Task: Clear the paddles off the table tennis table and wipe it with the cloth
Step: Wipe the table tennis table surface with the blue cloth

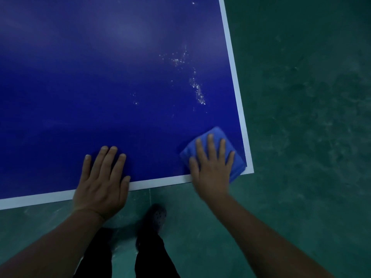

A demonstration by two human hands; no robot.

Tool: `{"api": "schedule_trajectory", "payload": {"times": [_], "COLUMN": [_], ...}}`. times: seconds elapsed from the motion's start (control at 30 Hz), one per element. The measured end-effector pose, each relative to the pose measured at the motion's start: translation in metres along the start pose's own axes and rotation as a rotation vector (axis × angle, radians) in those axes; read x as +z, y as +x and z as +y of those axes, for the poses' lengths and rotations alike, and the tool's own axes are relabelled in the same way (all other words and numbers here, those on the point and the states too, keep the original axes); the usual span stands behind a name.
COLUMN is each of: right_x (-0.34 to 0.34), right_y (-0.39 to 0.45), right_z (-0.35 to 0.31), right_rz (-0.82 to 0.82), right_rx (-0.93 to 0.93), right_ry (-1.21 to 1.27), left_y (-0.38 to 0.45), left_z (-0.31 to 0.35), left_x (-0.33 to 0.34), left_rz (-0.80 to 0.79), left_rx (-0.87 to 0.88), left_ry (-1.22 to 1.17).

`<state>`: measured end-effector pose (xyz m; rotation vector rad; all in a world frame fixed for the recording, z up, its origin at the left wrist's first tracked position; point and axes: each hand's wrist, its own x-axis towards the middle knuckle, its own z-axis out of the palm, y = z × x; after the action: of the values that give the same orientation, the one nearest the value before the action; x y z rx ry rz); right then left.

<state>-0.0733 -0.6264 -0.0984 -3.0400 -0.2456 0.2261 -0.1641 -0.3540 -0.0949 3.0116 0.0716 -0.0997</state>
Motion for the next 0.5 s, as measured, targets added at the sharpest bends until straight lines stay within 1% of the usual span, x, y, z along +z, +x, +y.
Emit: {"api": "schedule_trajectory", "payload": {"times": [0.07,0.1,0.13,0.23,0.27,0.3,0.33,0.37,0.4,0.43,0.47,0.5], "right_x": [0.0,-0.003,-0.008,-0.022,-0.023,-0.019,-0.014,-0.007,0.0,0.005,0.006,0.003], "right_y": [-0.019,-0.008,0.008,0.058,0.063,0.06,0.049,0.032,0.012,-0.005,-0.013,-0.007], "right_z": [0.007,0.017,0.027,0.04,0.03,0.011,-0.014,-0.04,-0.063,-0.075,-0.073,-0.06], "right_rz": [-0.086,-0.096,-0.081,-0.036,-0.022,-0.008,0.004,0.014,-0.001,-0.032,-0.064,-0.1], "right_rx": [-0.164,-0.168,-0.09,0.369,0.473,0.5,0.443,0.298,0.096,-0.107,-0.257,-0.312], "right_ry": [-0.032,-0.04,-0.047,0.038,0.068,0.071,0.058,0.056,0.029,-0.015,-0.066,-0.094], "left_y": [-0.001,-0.001,-0.001,-0.002,-0.003,-0.003,-0.003,-0.004,-0.005,-0.005,-0.006,-0.007], "left_z": [0.001,0.0,0.0,-0.001,-0.001,-0.002,-0.002,-0.003,-0.005,-0.007,-0.008,-0.009], "left_x": [-0.001,-0.002,-0.002,-0.004,-0.005,-0.005,-0.005,-0.006,-0.006,-0.006,-0.006,-0.006], "left_rz": [-0.001,0.002,0.004,-0.006,-0.006,-0.008,-0.013,-0.016,-0.017,-0.019,-0.022,-0.025], "left_rx": [-0.007,-0.005,0.001,0.008,0.009,0.012,0.016,0.019,0.021,0.029,0.043,0.055], "left_ry": [-0.011,-0.013,-0.014,-0.022,-0.026,-0.033,-0.043,-0.051,-0.056,-0.058,-0.059,-0.058]}}
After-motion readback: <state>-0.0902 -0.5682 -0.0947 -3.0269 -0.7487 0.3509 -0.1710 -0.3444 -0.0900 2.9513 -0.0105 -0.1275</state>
